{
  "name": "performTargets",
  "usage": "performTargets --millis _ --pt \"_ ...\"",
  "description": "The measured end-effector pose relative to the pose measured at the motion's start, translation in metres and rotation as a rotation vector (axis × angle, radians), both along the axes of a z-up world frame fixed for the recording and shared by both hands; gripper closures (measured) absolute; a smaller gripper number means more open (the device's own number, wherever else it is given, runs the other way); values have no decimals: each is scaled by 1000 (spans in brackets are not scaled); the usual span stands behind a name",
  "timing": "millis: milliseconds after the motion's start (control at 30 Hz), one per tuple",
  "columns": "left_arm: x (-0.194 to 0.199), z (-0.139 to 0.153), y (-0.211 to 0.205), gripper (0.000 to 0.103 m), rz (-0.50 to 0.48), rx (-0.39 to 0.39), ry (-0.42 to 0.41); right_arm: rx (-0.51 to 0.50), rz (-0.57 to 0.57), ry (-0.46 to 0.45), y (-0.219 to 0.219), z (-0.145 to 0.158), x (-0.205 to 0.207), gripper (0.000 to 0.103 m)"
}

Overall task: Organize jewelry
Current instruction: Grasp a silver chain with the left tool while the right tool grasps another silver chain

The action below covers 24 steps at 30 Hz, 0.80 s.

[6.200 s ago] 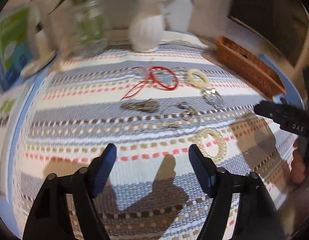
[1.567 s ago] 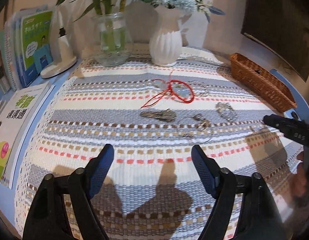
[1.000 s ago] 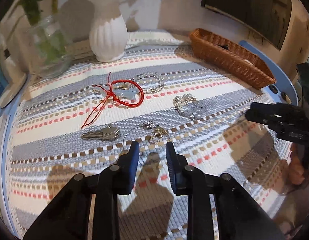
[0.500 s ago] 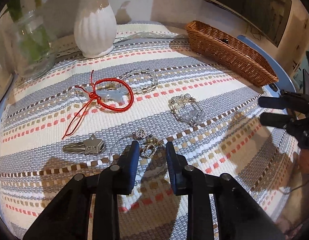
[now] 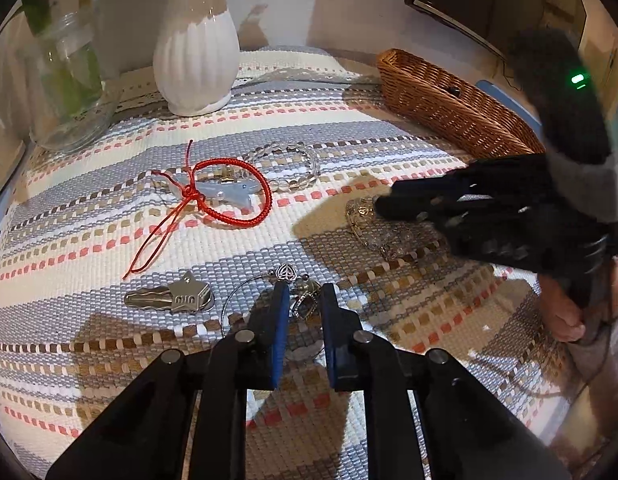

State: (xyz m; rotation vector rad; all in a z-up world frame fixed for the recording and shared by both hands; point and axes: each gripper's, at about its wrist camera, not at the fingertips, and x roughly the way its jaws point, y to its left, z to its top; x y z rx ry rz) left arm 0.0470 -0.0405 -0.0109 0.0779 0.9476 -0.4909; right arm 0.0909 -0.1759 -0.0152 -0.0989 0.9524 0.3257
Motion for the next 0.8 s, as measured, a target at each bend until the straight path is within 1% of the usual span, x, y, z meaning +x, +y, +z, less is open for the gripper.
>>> performTargets --millis 100,133,167,200,233,267,300,367,433,533,600,700,800 --pt "0 0 -1 88 -4 2 -3 -46 21 -22 7 -2 0 80" --pt "0 0 -3 91 -4 9 -9 -66 29 -32 9 -3 -2 80" --pt "0 -1 -4 98 -9 15 -12 -93 44 -50 14 -3 -5 80" --pt "0 -1 -4 100 -11 17 -14 -114 59 -66 18 -3 -6 84" --pt "0 -1 -5 100 -13 18 -18 -121 70 -73 22 -3 -8 88" --pt "-1 0 -4 100 -13 18 -25 -107 88 -67 23 -3 -8 99" --pt "-3 3 -3 100 -10 14 -37 -89 94 -60 23 -3 -9 100" --pt "-7 10 1 100 -8 -7 -51 -60 86 -56 18 0 -11 100" --pt "-13 23 8 100 -8 -40 -76 -39 67 -73 10 9 -19 100" --pt "-21 43 15 100 -9 -81 -108 16 49 -109 -5 31 -37 100" --pt "-25 56 20 100 -17 -111 -125 20 30 -137 -14 47 -49 100" --pt "-30 74 26 100 -40 -169 -133 61 6 -172 -31 71 -69 100" --pt "-32 90 30 100 -64 -217 -135 79 -22 -197 -41 88 -82 100"
